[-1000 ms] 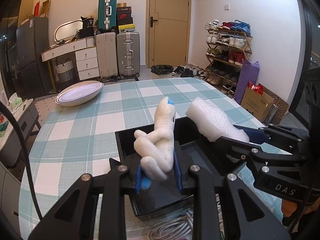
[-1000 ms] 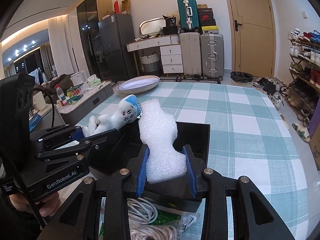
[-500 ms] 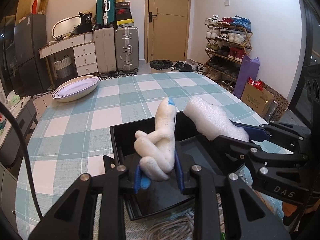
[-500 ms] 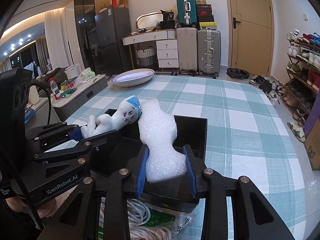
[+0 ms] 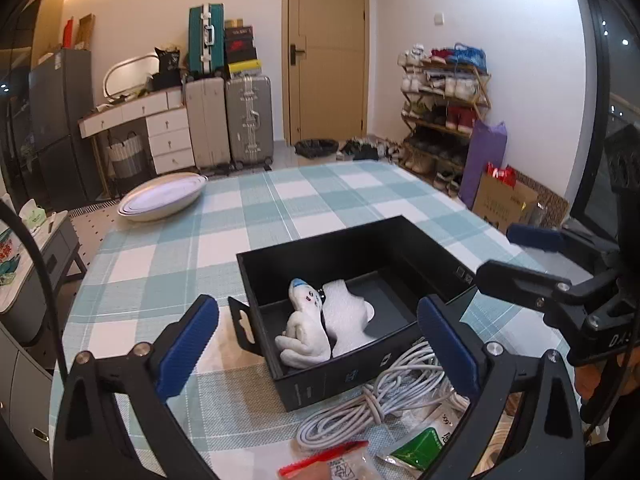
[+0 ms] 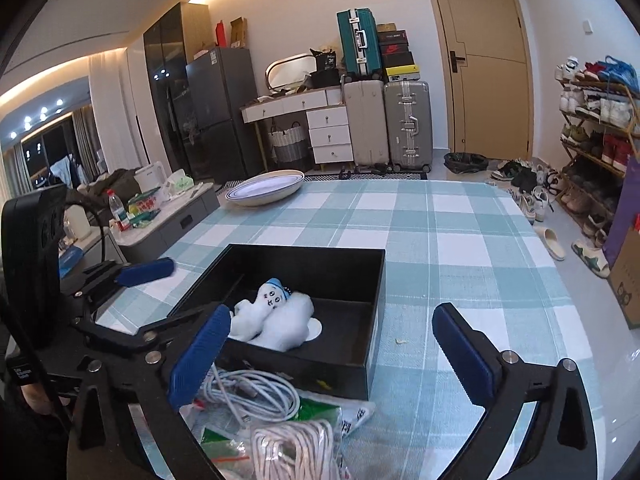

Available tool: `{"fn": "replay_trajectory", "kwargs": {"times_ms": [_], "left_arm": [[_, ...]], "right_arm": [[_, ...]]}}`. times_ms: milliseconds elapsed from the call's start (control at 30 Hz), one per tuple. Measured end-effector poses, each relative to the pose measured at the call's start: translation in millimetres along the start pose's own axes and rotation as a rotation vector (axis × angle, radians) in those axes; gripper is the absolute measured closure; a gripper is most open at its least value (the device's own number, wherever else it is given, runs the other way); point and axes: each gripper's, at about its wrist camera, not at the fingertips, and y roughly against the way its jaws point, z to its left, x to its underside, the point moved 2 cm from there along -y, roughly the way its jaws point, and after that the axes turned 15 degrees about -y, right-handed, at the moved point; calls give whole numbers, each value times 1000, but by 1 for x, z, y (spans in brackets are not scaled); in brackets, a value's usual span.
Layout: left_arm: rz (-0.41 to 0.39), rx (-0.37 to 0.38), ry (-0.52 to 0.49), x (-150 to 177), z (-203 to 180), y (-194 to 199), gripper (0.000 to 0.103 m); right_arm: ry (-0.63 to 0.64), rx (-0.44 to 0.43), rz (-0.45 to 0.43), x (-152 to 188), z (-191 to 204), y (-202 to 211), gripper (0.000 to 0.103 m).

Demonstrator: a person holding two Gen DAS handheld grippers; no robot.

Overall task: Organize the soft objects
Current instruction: 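Withdraw both grippers from the black box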

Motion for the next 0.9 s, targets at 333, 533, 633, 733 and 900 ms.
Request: {"fn": "replay_trajectory", "kwargs": {"times_ms": [333,533,633,733,900], "left_arm": [[-14,-58,36,17,9,33,0],[3,-75,62,30,13,39,0],[7,-66,66,37,12,42,0],[19,-77,59,42,10,43,0],[35,-87,42,51,6,44,0]], "right_arm": [[10,-7,6,26,-4,35,0],[-24,-41,30,44,-7,48,0],[-20,-60,22,52,-7,56,0],[-5,-64,-25,59,-6,67,0],[45,-38,-26,72,-1,76,0]]}}
